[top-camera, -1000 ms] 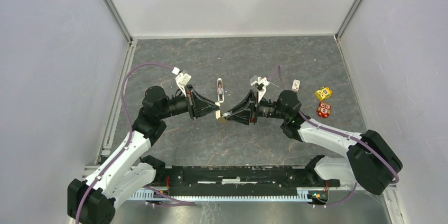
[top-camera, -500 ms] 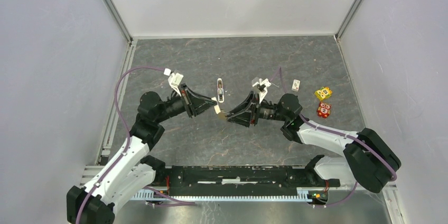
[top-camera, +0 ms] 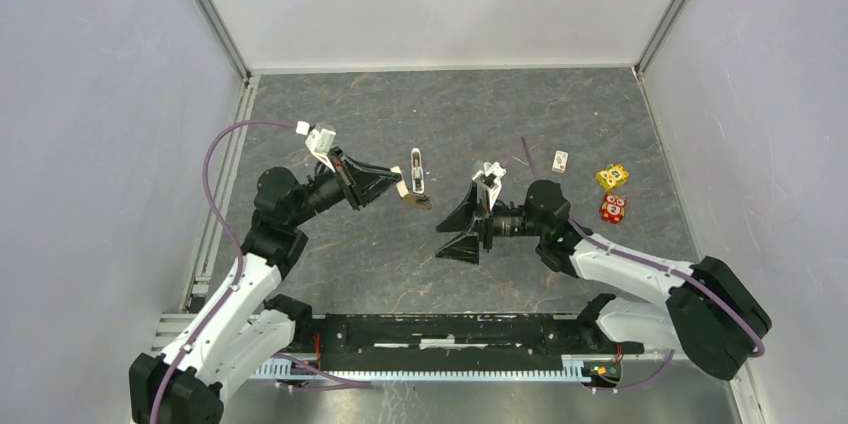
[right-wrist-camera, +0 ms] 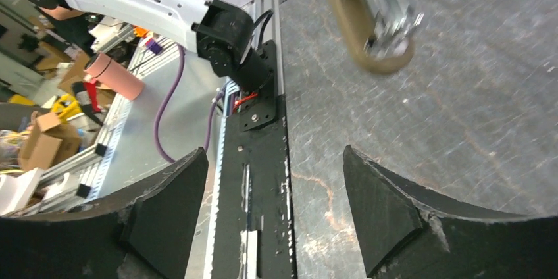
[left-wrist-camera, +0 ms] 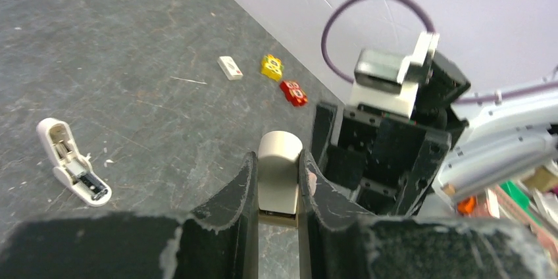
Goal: Load the staples into the stapler
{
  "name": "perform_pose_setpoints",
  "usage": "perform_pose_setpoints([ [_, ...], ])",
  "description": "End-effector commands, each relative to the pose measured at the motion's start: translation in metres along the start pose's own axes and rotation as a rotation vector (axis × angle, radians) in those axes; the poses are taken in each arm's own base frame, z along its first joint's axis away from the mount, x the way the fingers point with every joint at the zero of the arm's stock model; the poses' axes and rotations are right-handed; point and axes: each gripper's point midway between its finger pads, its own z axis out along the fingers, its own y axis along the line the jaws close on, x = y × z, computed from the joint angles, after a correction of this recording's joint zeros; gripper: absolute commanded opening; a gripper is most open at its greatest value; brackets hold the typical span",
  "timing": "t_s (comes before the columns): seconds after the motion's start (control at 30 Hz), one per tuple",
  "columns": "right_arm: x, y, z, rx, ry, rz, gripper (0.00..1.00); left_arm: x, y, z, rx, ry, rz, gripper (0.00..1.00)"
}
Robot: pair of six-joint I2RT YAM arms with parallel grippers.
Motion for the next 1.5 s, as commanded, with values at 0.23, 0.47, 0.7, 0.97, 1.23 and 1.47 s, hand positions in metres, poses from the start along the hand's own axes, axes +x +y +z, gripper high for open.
perform_pose_setpoints([
  [0.23,-0.072,0.010,0.010,0.052,-0.085,-0.222,0.93,0.006,-0.065,-0.010,0.360,0.143,0.109,0.02],
  [0.47,-0.073,0.024,0.042,0.005,-0.040,-0.234,0.85,0.016,-0.077,-0.011,0.427,0.180,0.091,0.02],
  [0.7,-0.071,0.026,0.048,-0.022,-0.060,-0.207,0.52,0.017,-0.080,-0.012,0.438,0.186,0.088,0.02],
  [0.97,-0.067,0.023,0.044,0.000,-0.073,-0.204,0.19,0.014,-0.056,-0.002,0.288,0.164,0.090,0.25],
  [1.23,-0.055,-0.030,0.030,0.233,-0.067,-0.155,0.19,-0.008,-0.023,-0.007,0.014,0.081,0.162,0.79],
  [1.47,-0.030,-0.127,-0.009,0.714,0.119,-0.228,0.21,-0.019,0.017,-0.034,-0.278,0.032,0.245,1.00],
])
